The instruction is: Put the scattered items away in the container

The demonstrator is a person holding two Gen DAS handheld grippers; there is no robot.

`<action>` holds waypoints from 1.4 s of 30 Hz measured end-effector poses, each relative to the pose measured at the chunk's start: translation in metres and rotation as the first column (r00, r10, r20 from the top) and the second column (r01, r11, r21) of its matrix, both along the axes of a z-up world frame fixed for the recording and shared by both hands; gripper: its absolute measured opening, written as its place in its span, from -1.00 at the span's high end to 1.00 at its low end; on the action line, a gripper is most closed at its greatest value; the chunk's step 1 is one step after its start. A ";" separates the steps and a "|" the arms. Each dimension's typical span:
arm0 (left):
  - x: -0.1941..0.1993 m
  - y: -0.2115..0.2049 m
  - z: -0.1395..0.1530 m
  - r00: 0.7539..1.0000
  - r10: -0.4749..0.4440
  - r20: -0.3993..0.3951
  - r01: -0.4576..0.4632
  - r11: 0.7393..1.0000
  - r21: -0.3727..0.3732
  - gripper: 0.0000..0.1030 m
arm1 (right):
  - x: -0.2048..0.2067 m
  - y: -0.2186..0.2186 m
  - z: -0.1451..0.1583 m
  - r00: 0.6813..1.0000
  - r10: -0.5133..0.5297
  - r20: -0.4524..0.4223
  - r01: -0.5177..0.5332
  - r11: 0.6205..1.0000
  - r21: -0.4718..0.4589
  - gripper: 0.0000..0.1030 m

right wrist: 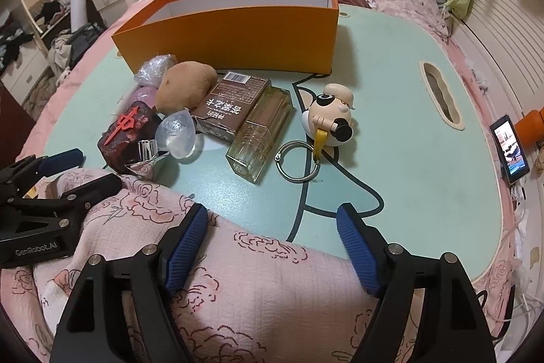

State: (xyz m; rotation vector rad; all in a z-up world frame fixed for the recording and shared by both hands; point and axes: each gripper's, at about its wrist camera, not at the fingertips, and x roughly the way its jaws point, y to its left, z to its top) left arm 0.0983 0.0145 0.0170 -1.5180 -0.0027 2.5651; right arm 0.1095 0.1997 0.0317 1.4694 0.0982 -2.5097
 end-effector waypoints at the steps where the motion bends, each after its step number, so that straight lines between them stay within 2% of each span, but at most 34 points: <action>1: 0.000 0.000 0.000 1.000 0.000 0.000 0.000 1.000 0.000 -0.69 | 0.000 0.000 0.000 1.000 0.001 0.000 -0.001 1.000 0.001 -0.52; 28: 0.000 0.001 0.001 1.000 0.004 -0.002 -0.004 1.000 0.000 -0.69 | 0.000 -0.001 0.001 1.000 0.004 -0.006 -0.004 1.000 0.001 -0.53; 33: 0.001 -0.004 0.004 1.000 0.005 -0.010 -0.004 0.999 0.035 -0.69 | 0.001 -0.001 0.002 1.000 0.004 -0.013 -0.004 1.000 0.002 -0.53; 36: 0.004 -0.007 0.017 0.998 -0.021 -0.067 0.024 0.998 0.055 -0.69 | 0.004 0.000 0.009 0.999 0.021 -0.049 -0.021 1.000 -0.011 -0.36; 38: 0.005 -0.011 0.030 0.990 -0.017 -0.141 0.022 0.999 0.032 -0.69 | 0.009 -0.001 0.018 0.993 0.037 -0.109 -0.036 0.999 0.013 -0.20; 40: 0.002 -0.015 0.041 0.978 -0.015 -0.209 0.013 1.000 -0.013 -0.69 | 0.012 0.001 0.030 0.981 0.043 -0.190 -0.035 0.998 0.044 -0.14; 41: -0.004 -0.017 0.045 0.974 -0.023 -0.224 0.019 1.000 -0.022 -0.66 | 0.011 0.004 0.034 0.975 0.039 -0.218 -0.028 0.998 0.057 -0.11; 42: -0.011 -0.020 0.048 0.974 -0.026 -0.225 0.023 1.000 -0.016 -0.54 | 0.008 0.009 0.039 0.970 0.033 -0.240 -0.019 0.998 0.061 -0.08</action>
